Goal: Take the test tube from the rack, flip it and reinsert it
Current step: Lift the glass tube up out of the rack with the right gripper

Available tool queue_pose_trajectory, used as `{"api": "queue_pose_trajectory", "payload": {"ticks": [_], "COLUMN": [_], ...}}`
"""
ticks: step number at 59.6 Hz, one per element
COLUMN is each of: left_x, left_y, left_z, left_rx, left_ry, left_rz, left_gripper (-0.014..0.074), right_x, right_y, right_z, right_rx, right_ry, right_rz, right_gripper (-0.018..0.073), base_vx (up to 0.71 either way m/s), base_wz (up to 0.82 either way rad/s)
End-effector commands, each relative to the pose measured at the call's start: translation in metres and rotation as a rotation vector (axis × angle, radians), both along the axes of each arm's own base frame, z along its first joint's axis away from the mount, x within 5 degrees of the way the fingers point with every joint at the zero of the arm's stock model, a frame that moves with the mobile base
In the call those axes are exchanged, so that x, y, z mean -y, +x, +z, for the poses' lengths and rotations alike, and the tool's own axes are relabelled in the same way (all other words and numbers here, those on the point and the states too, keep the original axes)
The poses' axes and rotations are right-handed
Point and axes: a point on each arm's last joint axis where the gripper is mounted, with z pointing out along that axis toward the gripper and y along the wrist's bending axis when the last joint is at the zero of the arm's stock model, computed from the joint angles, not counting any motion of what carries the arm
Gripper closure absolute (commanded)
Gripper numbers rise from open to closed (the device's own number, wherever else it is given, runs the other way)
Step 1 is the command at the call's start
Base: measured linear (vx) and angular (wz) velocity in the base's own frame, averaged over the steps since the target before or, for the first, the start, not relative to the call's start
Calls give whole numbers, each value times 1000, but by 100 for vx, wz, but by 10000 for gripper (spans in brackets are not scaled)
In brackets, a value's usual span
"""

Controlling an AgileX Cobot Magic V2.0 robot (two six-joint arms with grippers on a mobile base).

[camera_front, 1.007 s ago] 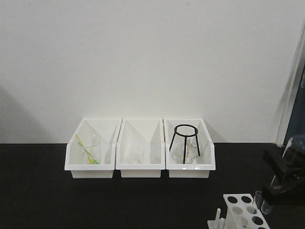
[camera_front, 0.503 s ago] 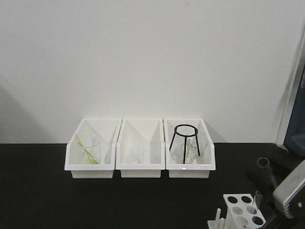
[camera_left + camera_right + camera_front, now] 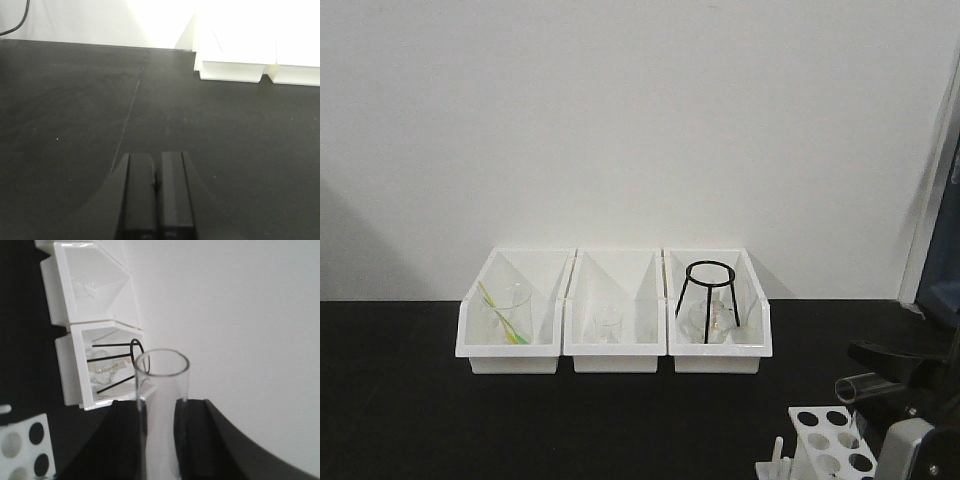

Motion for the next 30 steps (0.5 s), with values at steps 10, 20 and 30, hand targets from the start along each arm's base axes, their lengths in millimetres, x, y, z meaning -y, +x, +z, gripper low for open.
{"api": "queue_pose_trajectory", "payload": {"ticks": [10,20,30], "left_x": [1,1,1], "left_y": [1,1,1], "left_z": [8,8,8], "left_rx": [99,99,99], "left_ry": [4,4,4], "left_rz": [-11,-11,-11], "left_gripper": [603,603,603], "right_x": [-4,-4,-1], "right_y": [-1,-1,0], "right_z": [15,15,20], "right_rx": [137,138,98], "right_ry": [-197,-195,12], "right_rz": [82,84,18], "right_gripper": [440,440,440], "base_vx": [0,0,0], "base_wz": [0,0,0]}}
